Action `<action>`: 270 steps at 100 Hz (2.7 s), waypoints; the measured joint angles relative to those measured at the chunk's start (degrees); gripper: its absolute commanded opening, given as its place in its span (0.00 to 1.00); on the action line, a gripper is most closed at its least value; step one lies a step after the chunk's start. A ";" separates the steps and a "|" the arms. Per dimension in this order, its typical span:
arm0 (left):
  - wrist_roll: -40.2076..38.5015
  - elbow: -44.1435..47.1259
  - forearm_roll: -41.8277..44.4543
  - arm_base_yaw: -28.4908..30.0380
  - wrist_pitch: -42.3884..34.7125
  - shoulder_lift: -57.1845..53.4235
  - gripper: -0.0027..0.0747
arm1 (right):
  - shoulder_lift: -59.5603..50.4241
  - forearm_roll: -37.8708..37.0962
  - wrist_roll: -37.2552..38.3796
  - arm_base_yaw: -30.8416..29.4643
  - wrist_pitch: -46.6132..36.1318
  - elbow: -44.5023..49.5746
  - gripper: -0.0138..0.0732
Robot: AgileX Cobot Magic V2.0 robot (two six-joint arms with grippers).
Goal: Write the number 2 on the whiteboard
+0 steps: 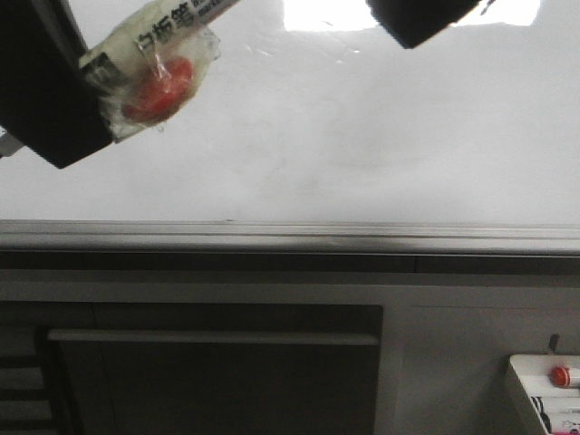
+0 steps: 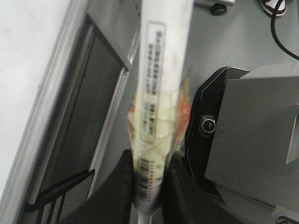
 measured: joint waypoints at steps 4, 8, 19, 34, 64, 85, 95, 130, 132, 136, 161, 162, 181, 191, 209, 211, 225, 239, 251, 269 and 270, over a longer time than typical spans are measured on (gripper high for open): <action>0.00 0.00 0.00 -0.49 0.00 0.00 0.01 | 0.79 0.00 -1.14 0.71 -0.40 -0.71 0.52; 0.00 0.00 0.00 -0.79 0.00 0.00 0.01 | 1.38 0.00 -2.45 1.63 -0.82 -1.30 0.52; 0.00 0.00 -0.10 -0.90 0.00 0.00 0.01 | 3.00 0.00 -4.92 4.34 -2.07 -2.67 0.52; 0.00 0.00 -0.10 -1.01 0.00 0.00 0.01 | 5.35 0.10 -6.71 8.37 -5.13 -3.50 0.52; 1.49 0.00 0.10 -1.01 0.00 0.00 0.01 | 9.18 -0.46 -7.20 10.85 -6.50 -5.67 0.52; 1.57 0.00 0.10 -1.01 0.00 0.00 0.01 | 9.18 -0.84 -7.24 10.85 -5.67 -5.72 0.42; 1.57 0.00 0.10 -1.01 -0.10 0.00 0.01 | 9.18 -0.92 -7.24 10.85 -5.29 -5.72 0.30; 1.92 0.00 0.95 -1.01 -1.23 0.00 0.09 | 9.18 -0.92 -7.37 10.85 -4.81 -5.72 0.20; 1.92 0.00 0.95 -1.01 -1.38 0.00 0.13 | 9.18 -0.92 -7.37 10.85 -4.81 -5.72 0.20; 1.92 0.00 1.04 -1.01 -1.50 0.03 0.19 | 9.18 -0.92 -7.37 10.85 -4.81 -5.81 0.20; 1.16 0.00 1.01 -0.88 -3.78 -0.48 0.70 | 8.92 -1.64 -7.37 10.85 -5.69 -5.81 0.20; 1.16 0.00 1.01 -0.69 -4.00 -0.58 0.70 | 8.90 -1.64 -7.37 10.85 -5.95 -5.81 0.20; -0.43 0.00 0.64 2.99 -5.19 -7.63 0.68 | 3.73 -5.01 -2.68 10.85 -6.88 -5.81 0.20; -1.21 1.03 0.64 5.82 -5.44 -13.27 0.68 | -0.04 -10.99 4.80 10.85 -6.88 -5.55 0.20; -4.68 6.82 0.64 11.66 -8.06 -23.88 0.68 | -7.36 -25.36 27.94 10.85 -7.00 -2.61 0.20; -5.28 7.73 0.64 12.31 -8.52 -25.08 0.68 | -7.96 -27.01 30.94 10.85 -7.00 -2.11 0.20; -10.07 14.09 0.64 16.16 -12.27 -31.90 0.68 | -14.30 -36.49 49.56 10.85 -7.00 2.15 0.20; -15.53 19.46 0.64 19.42 -14.59 -35.77 0.68 | -20.46 -42.97 61.41 10.85 -6.89 7.82 0.20; -17.47 22.50 0.64 21.39 -15.59 -36.35 0.68 | -25.05 -46.35 64.15 10.85 -9.44 12.62 0.20; -18.06 23.68 0.16 21.98 -17.32 -36.35 0.68 | -27.39 -46.19 64.90 10.85 -12.88 15.20 0.20; -18.06 23.76 0.16 21.98 -17.45 -36.35 0.68 | -27.39 -46.19 64.90 10.85 -12.88 15.19 0.20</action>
